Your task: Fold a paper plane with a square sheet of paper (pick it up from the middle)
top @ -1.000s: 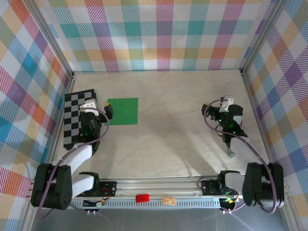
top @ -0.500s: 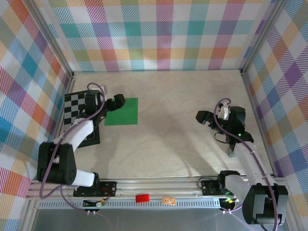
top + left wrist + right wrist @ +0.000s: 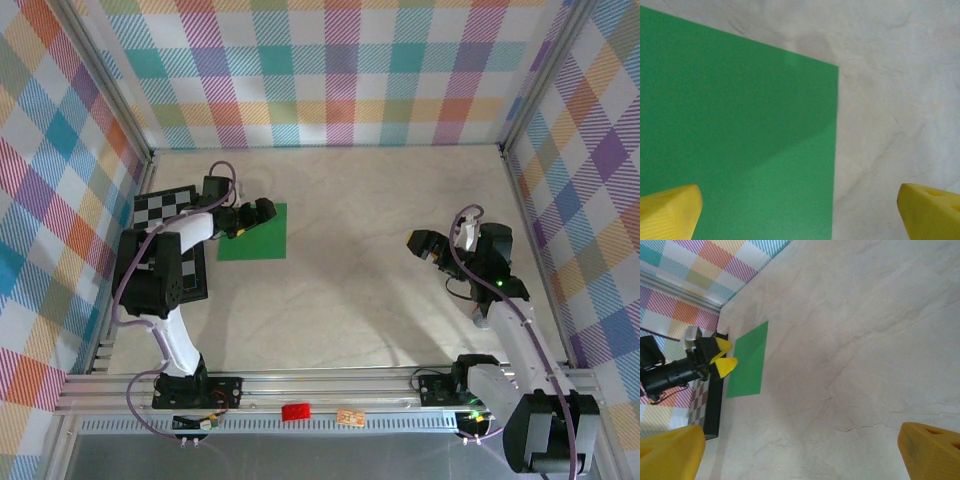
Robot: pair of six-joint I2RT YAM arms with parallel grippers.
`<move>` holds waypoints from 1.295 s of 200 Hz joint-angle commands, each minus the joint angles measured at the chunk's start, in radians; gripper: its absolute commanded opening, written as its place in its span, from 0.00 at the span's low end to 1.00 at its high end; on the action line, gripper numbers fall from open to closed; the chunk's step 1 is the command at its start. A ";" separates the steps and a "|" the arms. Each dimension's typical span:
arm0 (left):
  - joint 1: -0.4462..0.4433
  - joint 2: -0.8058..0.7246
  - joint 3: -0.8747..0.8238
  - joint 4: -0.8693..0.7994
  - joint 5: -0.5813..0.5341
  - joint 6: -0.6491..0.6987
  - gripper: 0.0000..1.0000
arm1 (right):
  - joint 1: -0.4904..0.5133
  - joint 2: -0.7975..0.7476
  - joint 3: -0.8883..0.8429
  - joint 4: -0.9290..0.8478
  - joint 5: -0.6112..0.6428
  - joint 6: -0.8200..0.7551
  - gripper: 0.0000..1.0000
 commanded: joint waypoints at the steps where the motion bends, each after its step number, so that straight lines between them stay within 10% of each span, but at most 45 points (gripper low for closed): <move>1: -0.006 0.034 0.048 -0.068 -0.007 0.005 1.00 | -0.005 0.037 0.005 0.056 -0.055 0.021 0.99; 77: -0.085 0.060 -0.046 -0.094 -0.047 -0.008 1.00 | -0.005 0.103 0.018 0.036 0.094 0.062 0.99; 165: -0.305 -0.108 -0.263 0.035 -0.173 -0.205 1.00 | -0.006 0.146 0.024 0.121 -0.051 0.096 0.99; 259: -0.607 -0.246 -0.348 0.034 -0.383 -0.306 1.00 | -0.006 -0.103 -0.066 -0.131 0.015 0.027 0.99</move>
